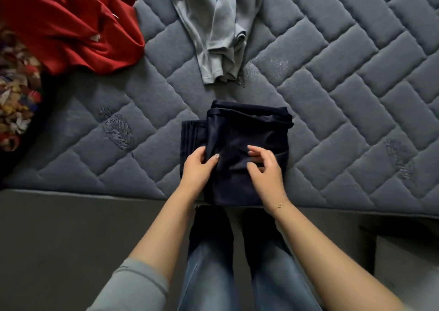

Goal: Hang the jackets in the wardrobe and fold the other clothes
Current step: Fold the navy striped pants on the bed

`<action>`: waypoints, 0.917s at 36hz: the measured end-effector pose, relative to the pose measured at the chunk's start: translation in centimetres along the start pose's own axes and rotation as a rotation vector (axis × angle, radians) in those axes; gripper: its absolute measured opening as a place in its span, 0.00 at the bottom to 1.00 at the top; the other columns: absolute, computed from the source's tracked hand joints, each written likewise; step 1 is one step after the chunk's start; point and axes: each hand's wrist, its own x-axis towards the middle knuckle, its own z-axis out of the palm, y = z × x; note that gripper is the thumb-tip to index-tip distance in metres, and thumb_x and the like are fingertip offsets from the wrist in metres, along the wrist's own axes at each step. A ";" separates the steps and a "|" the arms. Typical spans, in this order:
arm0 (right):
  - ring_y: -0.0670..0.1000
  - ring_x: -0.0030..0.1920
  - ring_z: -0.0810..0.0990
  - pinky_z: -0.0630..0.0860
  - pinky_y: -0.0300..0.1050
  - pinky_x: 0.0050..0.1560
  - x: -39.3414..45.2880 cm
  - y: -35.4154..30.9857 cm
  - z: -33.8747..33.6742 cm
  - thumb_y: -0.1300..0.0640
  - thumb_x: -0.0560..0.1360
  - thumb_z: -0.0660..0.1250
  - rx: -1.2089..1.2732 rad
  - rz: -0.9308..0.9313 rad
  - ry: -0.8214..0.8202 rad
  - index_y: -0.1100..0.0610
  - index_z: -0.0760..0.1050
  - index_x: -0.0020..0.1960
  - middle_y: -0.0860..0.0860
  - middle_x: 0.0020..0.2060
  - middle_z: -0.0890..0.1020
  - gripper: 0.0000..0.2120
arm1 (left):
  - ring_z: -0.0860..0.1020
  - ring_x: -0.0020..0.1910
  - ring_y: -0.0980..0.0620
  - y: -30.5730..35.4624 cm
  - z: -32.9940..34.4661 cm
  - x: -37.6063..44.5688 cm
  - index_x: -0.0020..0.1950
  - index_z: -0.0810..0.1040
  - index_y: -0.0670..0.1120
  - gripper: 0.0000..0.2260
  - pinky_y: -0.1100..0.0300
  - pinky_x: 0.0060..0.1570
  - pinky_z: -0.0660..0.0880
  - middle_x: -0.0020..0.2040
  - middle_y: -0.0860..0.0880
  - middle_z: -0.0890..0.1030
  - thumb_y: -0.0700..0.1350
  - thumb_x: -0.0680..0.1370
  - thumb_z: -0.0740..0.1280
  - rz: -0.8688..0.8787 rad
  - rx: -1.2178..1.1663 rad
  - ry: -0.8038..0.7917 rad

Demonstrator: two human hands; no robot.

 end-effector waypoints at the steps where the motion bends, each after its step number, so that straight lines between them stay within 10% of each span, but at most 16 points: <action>1: 0.46 0.56 0.75 0.72 0.34 0.58 -0.2 0.3 -0.9 0.68 0.74 0.64 -0.086 -0.071 0.028 0.55 0.76 0.60 0.50 0.57 0.76 0.17 | 0.81 0.52 0.48 0.2 -0.1 0.0 0.54 0.78 0.43 0.05 0.53 0.54 0.78 0.51 0.45 0.83 0.39 0.78 0.66 0.033 -0.035 -0.007; 5: 0.47 0.70 0.63 0.54 0.32 0.70 0.8 1.4 -3.0 0.62 0.77 0.66 -0.407 -0.242 -0.025 0.54 0.70 0.70 0.49 0.71 0.68 0.22 | 0.80 0.45 0.58 0.3 -2.3 0.1 0.51 0.78 0.46 0.05 0.66 0.45 0.75 0.47 0.50 0.83 0.37 0.78 0.66 0.097 -0.201 0.037; 13: 0.54 0.77 0.55 0.58 0.50 0.74 4.6 2.0 -1.6 0.56 0.81 0.61 -0.790 -0.318 -0.370 0.57 0.63 0.75 0.54 0.77 0.58 0.24 | 0.77 0.50 0.48 -2.4 -5.0 1.9 0.55 0.75 0.40 0.06 0.59 0.48 0.69 0.49 0.45 0.80 0.38 0.79 0.65 0.026 0.072 0.277; 22: 0.60 0.60 0.74 0.64 0.44 0.67 7.7 1.2 -4.3 0.67 0.74 0.70 -0.573 -0.499 0.034 0.65 0.73 0.65 0.62 0.59 0.75 0.20 | 0.66 0.67 0.42 0.6 -2.6 2.2 0.73 0.66 0.44 0.28 0.48 0.66 0.63 0.68 0.42 0.67 0.37 0.73 0.68 0.183 0.572 0.490; 27: 0.63 0.60 0.75 0.68 0.55 0.63 11.4 1.8 -5.2 0.64 0.70 0.74 -0.596 -0.495 -0.029 0.65 0.75 0.63 0.61 0.59 0.77 0.22 | 0.64 0.71 0.46 4.3 0.1 4.6 0.70 0.72 0.51 0.24 0.50 0.68 0.58 0.73 0.48 0.67 0.44 0.74 0.71 0.530 0.843 0.202; 33: 0.61 0.47 0.80 0.73 0.58 0.50 15.1 1.9 -5.4 0.63 0.68 0.75 -0.567 -0.722 -0.118 0.61 0.82 0.46 0.55 0.46 0.83 0.07 | 0.61 0.73 0.51 6.3 1.0 9.8 0.65 0.76 0.54 0.18 0.51 0.71 0.48 0.71 0.52 0.69 0.54 0.76 0.68 0.496 1.061 0.014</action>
